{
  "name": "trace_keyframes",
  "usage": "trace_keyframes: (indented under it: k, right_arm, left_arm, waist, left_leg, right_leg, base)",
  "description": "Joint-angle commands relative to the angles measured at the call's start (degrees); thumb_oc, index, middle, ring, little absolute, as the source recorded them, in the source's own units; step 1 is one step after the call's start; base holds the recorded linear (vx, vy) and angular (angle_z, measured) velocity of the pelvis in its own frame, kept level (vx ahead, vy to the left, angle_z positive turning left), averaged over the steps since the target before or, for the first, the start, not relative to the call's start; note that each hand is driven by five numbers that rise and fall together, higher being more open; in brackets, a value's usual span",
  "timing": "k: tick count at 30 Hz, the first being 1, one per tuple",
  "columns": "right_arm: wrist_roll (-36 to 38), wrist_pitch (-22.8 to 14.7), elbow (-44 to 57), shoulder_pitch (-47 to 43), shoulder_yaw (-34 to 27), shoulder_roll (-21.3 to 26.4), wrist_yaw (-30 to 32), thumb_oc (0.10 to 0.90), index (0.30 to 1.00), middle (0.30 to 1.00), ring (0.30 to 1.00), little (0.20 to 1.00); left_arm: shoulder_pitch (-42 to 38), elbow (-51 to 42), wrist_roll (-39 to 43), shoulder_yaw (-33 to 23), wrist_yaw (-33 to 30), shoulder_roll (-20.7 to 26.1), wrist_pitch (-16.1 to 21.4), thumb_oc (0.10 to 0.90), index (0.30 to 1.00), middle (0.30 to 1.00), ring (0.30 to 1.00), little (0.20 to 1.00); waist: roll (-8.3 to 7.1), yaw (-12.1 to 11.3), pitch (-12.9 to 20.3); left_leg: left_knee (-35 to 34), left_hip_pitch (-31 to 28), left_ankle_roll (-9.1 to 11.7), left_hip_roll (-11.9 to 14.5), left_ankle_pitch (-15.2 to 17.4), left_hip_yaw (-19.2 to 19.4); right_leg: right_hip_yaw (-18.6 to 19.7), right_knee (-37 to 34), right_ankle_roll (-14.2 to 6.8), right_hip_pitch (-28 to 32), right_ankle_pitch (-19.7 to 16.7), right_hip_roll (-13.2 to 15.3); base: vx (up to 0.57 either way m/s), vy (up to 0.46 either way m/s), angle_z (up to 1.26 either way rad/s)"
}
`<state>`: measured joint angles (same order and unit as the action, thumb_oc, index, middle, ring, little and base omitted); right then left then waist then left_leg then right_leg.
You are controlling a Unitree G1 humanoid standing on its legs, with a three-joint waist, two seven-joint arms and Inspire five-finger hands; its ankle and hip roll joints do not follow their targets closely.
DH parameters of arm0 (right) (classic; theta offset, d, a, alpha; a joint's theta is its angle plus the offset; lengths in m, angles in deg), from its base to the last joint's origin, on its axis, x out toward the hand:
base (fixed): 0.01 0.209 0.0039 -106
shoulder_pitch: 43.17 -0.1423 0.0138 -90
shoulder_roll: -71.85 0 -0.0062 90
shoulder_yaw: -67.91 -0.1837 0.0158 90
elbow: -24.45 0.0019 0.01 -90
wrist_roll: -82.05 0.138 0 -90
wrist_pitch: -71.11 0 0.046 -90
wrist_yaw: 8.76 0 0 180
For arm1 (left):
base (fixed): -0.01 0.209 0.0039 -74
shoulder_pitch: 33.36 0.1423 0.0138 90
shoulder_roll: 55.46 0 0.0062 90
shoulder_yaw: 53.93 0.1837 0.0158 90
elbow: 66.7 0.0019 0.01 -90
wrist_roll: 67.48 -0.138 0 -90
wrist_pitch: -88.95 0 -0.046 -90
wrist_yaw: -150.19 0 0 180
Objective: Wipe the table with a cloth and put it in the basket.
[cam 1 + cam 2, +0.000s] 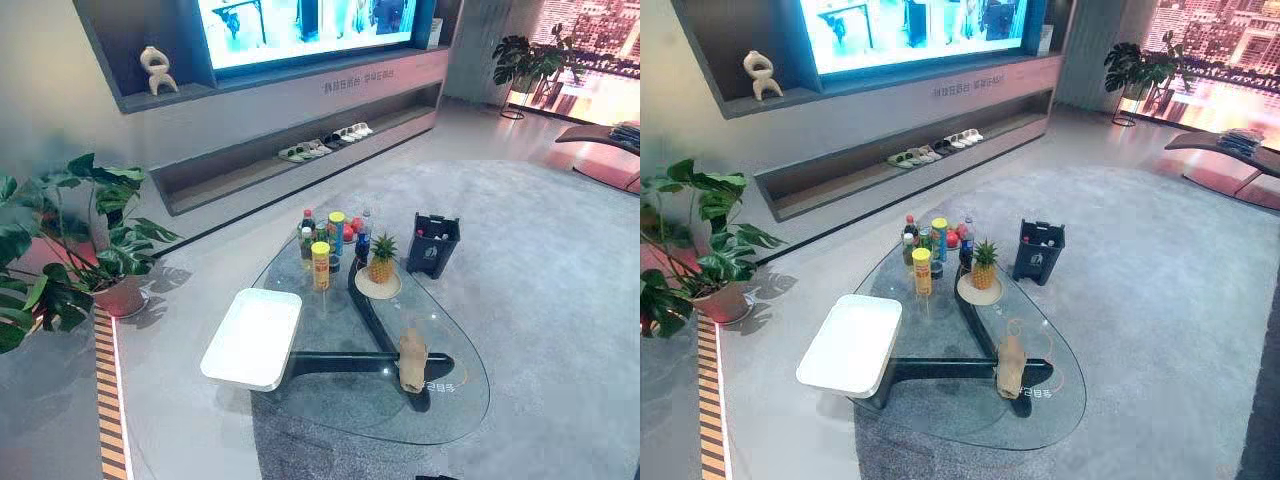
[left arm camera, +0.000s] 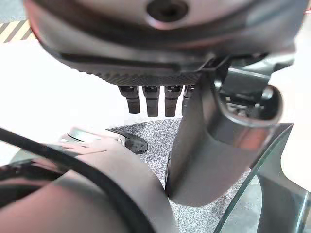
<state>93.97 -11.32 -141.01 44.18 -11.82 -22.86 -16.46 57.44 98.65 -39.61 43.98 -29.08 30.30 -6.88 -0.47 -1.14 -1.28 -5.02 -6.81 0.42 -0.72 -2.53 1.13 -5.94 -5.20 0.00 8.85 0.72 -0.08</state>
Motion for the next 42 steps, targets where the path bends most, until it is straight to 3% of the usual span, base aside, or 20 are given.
trace_keyframes:
  k: [1,22,35,37,40,42]
  right_arm:
    - [-0.5,1.7,-5.5,-0.6,1.3,-0.8,-0.3,0.8,0.9,0.9,0.9,0.9]
    - [0.3,1.1,-5.5,-0.3,1.3,-1.1,0.2,0.8,0.9,0.9,0.9,0.9]
    - [0.9,-4.1,-3.8,-0.4,2.0,-0.8,3.2,0.8,0.9,0.9,0.9,0.9]
    - [1.1,-7.0,-2.8,-0.4,1.5,-0.7,4.1,0.8,0.9,0.9,0.9,0.9]
    - [2.8,-10.3,1.4,-0.6,1.8,-0.3,5.6,0.8,0.9,0.9,0.9,0.9]
    - [4.9,-10.0,10.7,-0.3,3.1,0.3,8.4,0.8,0.9,0.9,0.9,0.9]
  left_arm:
    - [-3.0,3.9,-1.8,1.5,0.8,-3.5,-0.8,0.8,0.9,0.9,0.9,0.9]
    - [-3.3,4.2,-3.5,1.9,-1.8,-3.6,0.7,0.8,0.9,0.9,0.9,0.9]
    - [-3.4,3.7,-4.7,1.8,-4.4,-3.3,0.4,0.8,0.9,0.9,0.9,0.9]
    - [-3.0,3.6,-5.3,1.6,-5.1,-3.3,0.7,0.8,0.9,0.9,0.9,0.9]
    - [-2.5,2.4,-5.4,1.6,-6.2,-3.0,2.5,0.8,0.9,0.9,0.9,0.9]
    - [-1.8,0.2,-5.1,1.9,-7.0,-2.4,3.2,0.8,0.9,0.9,0.9,0.9]
  waist:
    - [-0.49,-0.2,-1.0]
    - [-0.56,0.2,-0.8]
    - [-1.0,0.0,-1.3]
    - [-1.24,0.0,-1.3]
    - [-1.72,0.0,-1.9]
    - [-2.37,0.2,-3.0]
  left_leg:
    - [0.3,-0.3,-0.4,0.6,2.2,-0.7]
    - [0.3,-0.3,-0.4,0.6,2.3,-0.5]
    - [0.5,-0.1,-0.4,0.8,2.2,-0.4]
    - [0.6,0.2,-0.4,0.7,2.2,-0.4]
    - [2.1,1.0,-0.3,0.6,2.5,-0.2]
    - [4.7,2.7,-0.7,0.2,3.2,0.1]
  right_leg:
    - [0.3,0.4,-3.1,-1.9,-3.8,3.7]
    - [0.5,0.4,-3.1,-1.9,-3.8,3.5]
    - [0.8,0.2,-3.2,-2.2,-4.1,3.4]
    - [0.9,0.2,-3.3,-2.4,-4.3,3.3]
    - [1.3,0.8,-3.3,-3.1,-4.5,3.4]
    - [1.7,1.6,-3.0,-4.1,-4.6,3.3]
  base:
    - [-0.29,0.192,-0.12]
    - [0.0,0.0,0.0]
    - [0.0,-0.001,0.0]
    - [0.0,0.0,0.0]
    - [-0.01,-0.01,0.0]
    - [-0.04,-0.042,-0.01]
